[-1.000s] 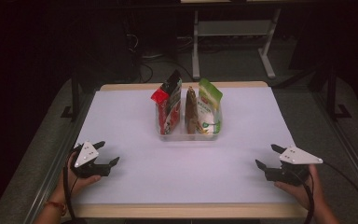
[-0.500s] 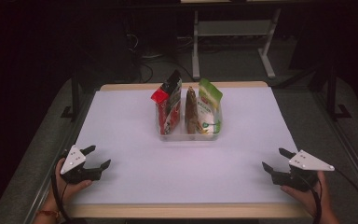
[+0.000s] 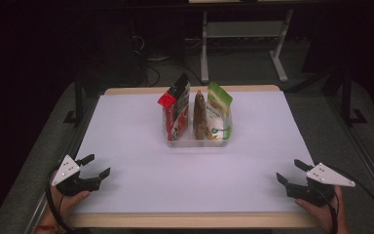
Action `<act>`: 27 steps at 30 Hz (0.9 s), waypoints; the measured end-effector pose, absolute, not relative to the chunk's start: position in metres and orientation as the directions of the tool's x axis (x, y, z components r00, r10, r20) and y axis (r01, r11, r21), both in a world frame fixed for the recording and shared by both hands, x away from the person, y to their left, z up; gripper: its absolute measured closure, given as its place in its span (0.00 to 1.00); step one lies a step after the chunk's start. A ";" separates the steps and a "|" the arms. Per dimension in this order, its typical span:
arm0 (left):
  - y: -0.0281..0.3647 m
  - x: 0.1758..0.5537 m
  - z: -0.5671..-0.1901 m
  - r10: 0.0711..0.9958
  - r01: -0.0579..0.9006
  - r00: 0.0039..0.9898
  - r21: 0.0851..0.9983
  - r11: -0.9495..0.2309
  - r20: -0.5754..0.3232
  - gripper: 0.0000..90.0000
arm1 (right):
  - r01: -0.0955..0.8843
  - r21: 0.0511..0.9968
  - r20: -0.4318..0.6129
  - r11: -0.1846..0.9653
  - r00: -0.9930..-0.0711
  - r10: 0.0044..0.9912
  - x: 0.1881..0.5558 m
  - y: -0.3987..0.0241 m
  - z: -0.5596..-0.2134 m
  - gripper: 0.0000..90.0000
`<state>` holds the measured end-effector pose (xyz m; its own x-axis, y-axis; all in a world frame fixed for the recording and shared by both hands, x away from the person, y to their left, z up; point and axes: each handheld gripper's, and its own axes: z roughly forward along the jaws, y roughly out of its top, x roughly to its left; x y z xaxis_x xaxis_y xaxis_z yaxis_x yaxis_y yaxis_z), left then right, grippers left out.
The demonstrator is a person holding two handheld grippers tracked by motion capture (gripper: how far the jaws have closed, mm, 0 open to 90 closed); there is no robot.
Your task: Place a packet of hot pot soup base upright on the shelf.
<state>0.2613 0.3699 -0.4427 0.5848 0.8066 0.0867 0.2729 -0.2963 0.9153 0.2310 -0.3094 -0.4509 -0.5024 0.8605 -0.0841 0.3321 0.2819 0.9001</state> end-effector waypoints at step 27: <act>0.368 0.260 -0.443 0.800 0.260 0.596 0.926 -0.274 0.069 0.22 | 0.308 0.912 -0.086 0.271 -0.503 0.860 0.236 -0.300 -0.450 0.23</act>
